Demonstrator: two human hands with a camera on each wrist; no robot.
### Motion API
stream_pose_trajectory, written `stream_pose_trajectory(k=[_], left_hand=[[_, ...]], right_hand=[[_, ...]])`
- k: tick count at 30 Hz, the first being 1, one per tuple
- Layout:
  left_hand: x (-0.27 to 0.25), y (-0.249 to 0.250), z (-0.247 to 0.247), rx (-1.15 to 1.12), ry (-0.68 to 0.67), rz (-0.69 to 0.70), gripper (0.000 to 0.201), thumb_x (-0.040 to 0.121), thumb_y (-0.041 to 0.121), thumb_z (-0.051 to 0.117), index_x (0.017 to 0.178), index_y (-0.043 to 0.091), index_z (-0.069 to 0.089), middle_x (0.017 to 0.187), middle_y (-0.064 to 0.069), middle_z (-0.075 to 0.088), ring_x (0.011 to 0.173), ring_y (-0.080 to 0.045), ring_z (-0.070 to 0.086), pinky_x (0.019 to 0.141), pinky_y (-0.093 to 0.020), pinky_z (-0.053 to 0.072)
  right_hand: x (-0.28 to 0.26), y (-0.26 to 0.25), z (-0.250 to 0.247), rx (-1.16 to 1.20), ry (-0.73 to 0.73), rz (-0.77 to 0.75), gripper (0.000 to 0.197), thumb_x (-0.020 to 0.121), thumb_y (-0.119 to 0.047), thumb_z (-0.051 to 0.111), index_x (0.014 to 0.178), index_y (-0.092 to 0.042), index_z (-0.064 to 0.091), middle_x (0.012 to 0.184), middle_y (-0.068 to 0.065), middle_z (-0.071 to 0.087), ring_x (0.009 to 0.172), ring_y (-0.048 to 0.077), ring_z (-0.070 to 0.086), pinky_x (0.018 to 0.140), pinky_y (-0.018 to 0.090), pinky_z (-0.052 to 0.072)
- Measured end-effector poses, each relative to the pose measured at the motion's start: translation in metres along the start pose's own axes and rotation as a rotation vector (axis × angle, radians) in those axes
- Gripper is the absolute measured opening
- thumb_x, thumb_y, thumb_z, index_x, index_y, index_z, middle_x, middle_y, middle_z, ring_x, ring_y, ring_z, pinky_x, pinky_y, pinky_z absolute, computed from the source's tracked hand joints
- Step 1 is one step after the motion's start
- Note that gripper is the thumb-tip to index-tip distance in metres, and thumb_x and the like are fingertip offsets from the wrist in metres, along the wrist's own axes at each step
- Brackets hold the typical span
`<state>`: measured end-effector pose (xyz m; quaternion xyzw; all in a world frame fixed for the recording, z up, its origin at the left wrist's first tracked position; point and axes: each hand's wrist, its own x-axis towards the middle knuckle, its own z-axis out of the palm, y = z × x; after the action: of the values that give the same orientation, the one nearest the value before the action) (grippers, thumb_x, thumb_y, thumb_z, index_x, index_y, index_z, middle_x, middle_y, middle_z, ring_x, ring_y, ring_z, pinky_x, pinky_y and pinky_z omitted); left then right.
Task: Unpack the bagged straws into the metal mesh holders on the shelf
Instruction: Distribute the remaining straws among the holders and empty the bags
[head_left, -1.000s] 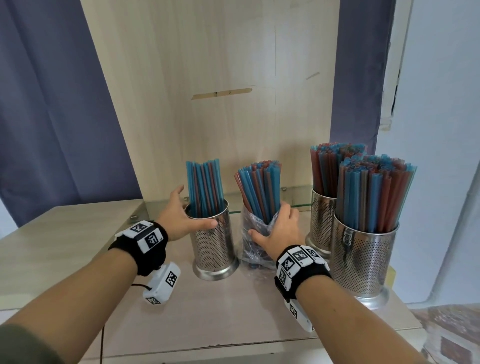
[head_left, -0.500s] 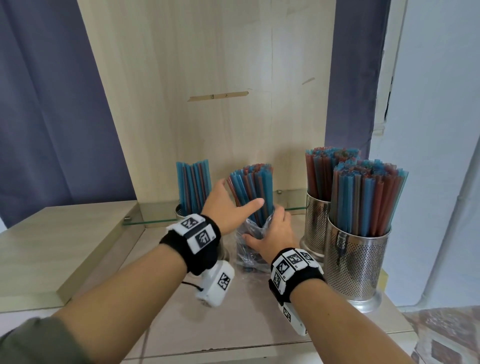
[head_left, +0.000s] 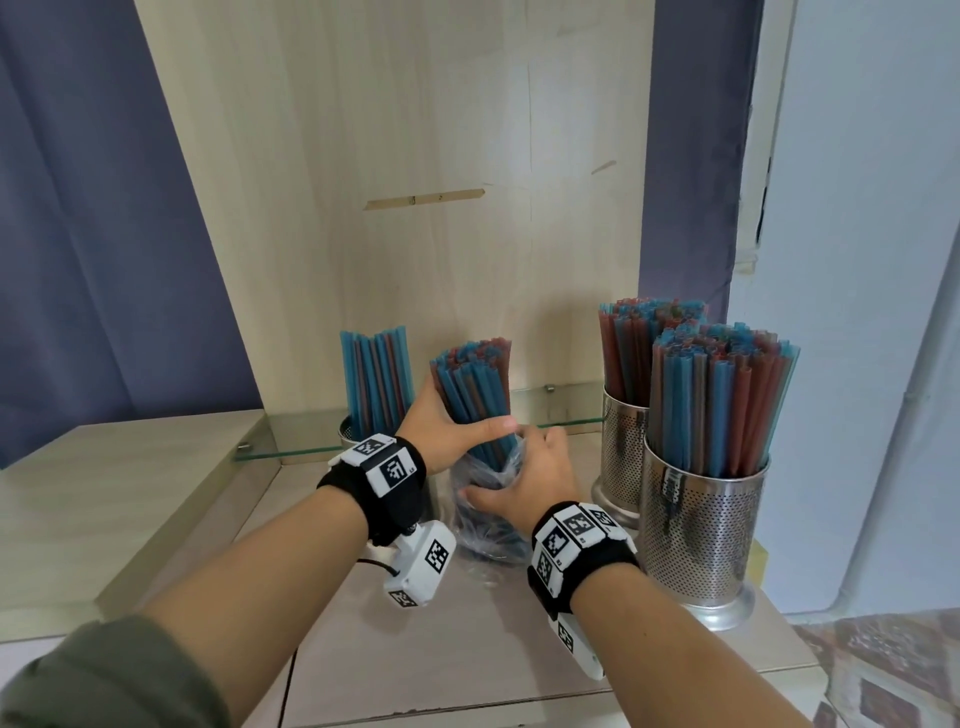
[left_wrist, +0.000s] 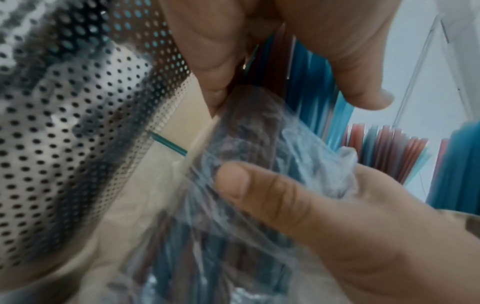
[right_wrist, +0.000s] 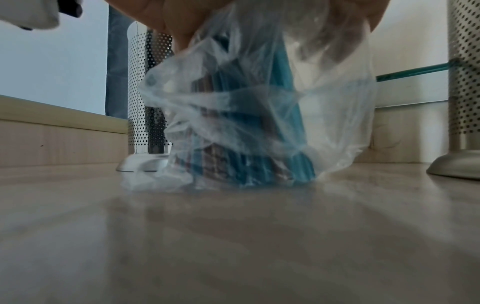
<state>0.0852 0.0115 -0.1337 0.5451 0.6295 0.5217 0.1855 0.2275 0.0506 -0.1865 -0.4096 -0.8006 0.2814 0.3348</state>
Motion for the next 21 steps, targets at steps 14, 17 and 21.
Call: stream_pose_trajectory(k=[14,17,21], left_hand=[[-0.010,0.003,0.015,-0.039,0.175,0.008,0.033,0.094,0.038,0.060,0.119,0.017,0.056,0.104,0.009,0.066,0.100,-0.007,0.064,0.075,-0.010,0.047],[-0.008,0.006,0.018,0.022,0.266,0.033,0.016,0.095,0.032,0.060,0.104,0.019,0.061,0.087,0.014,0.064,0.079,0.001,0.060,0.060,-0.001,0.043],[0.001,0.009,0.021,0.026,0.294,0.007,0.024,0.094,0.034,0.062,0.102,0.012,0.068,0.083,0.003,0.069,0.072,-0.008,0.064,0.056,-0.010,0.044]], right_hand=[[0.000,0.003,-0.002,0.350,-0.026,0.029,0.112,0.064,-0.021,0.091,0.151,-0.022,0.019,0.139,-0.005,0.046,0.125,0.008,0.045,0.099,0.019,0.036],[0.001,0.003,-0.001,0.358,-0.025,0.037,0.114,0.062,-0.021,0.091,0.150,-0.021,0.019,0.135,-0.008,0.044,0.121,0.004,0.043,0.099,0.020,0.035],[0.002,0.004,-0.003,0.341,-0.009,0.060,0.120,0.061,-0.026,0.093,0.152,-0.019,0.015,0.139,-0.004,0.042,0.118,0.003,0.037,0.099,0.019,0.032]])
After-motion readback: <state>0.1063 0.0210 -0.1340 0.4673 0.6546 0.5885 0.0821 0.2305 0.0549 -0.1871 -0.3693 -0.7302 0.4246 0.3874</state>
